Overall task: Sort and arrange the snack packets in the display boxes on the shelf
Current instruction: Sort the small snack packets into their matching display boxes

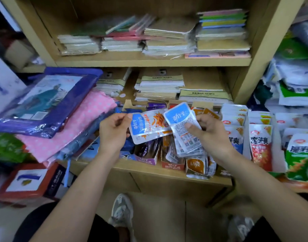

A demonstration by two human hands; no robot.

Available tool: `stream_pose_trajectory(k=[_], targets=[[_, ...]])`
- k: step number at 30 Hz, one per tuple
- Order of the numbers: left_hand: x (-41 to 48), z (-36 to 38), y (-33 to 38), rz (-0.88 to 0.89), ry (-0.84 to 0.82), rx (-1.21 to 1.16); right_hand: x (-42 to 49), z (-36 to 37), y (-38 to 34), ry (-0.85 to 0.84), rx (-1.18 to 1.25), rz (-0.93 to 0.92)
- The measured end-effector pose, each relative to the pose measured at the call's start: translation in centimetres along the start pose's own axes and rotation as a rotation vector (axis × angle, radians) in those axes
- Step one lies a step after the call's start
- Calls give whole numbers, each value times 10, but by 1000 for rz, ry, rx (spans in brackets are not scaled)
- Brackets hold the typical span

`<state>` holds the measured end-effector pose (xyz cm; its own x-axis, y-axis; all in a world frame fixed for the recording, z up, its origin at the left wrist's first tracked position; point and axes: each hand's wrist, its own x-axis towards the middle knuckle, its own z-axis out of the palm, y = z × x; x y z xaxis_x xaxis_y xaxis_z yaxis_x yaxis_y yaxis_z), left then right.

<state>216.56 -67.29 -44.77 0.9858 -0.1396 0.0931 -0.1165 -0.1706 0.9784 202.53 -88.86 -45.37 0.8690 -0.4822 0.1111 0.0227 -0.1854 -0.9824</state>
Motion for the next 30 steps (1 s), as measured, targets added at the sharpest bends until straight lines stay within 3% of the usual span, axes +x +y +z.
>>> stream_pose_trajectory(k=[6, 10, 15, 19, 21, 24, 27, 30], targets=[[-10, 8, 3, 31, -168, -12, 8, 19, -8, -114, 88, 34], [-15, 18, 9, 32, -233, -34, 12, 27, -8, -223, -24, 22], [-18, 15, 20, -169, -284, -150, 14, 34, -7, -193, -82, -48], [-13, 10, 14, 143, -386, 135, 13, 38, -4, -220, -247, -215], [-11, 12, 11, 148, -369, 120, 12, 38, -4, -236, -237, -183], [-10, 11, 8, 47, -314, 18, 10, 28, -8, -377, -17, -17], [-9, 7, 7, -210, -244, -154, 13, 10, -7, -499, 71, 76], [-4, 1, 3, -358, -183, -251, 15, 10, -2, -395, 121, 82]])
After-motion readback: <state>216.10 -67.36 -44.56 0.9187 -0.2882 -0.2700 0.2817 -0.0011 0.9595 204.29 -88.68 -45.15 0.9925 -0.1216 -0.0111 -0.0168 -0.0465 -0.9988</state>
